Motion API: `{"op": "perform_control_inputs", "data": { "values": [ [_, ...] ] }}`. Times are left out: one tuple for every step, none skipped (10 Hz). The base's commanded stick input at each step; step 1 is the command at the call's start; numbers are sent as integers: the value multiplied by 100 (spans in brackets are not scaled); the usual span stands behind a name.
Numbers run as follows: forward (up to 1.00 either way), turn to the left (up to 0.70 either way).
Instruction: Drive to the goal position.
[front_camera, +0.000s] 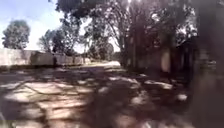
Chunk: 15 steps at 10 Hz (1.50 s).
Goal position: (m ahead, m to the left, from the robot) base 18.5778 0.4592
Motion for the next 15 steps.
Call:
{"op": "perform_control_inputs", "data": {
  "values": [
    [70, 28],
    [70, 14],
    [70, 0],
    [70, 0],
    [70, 0],
    [70, 0],
    [70, 0],
    [70, 0],
    [70, 0],
    [70, 0],
    [70, 0],
    [70, 0],
    [70, 0],
    [70, 0],
    [70, 0]
  ]
}}
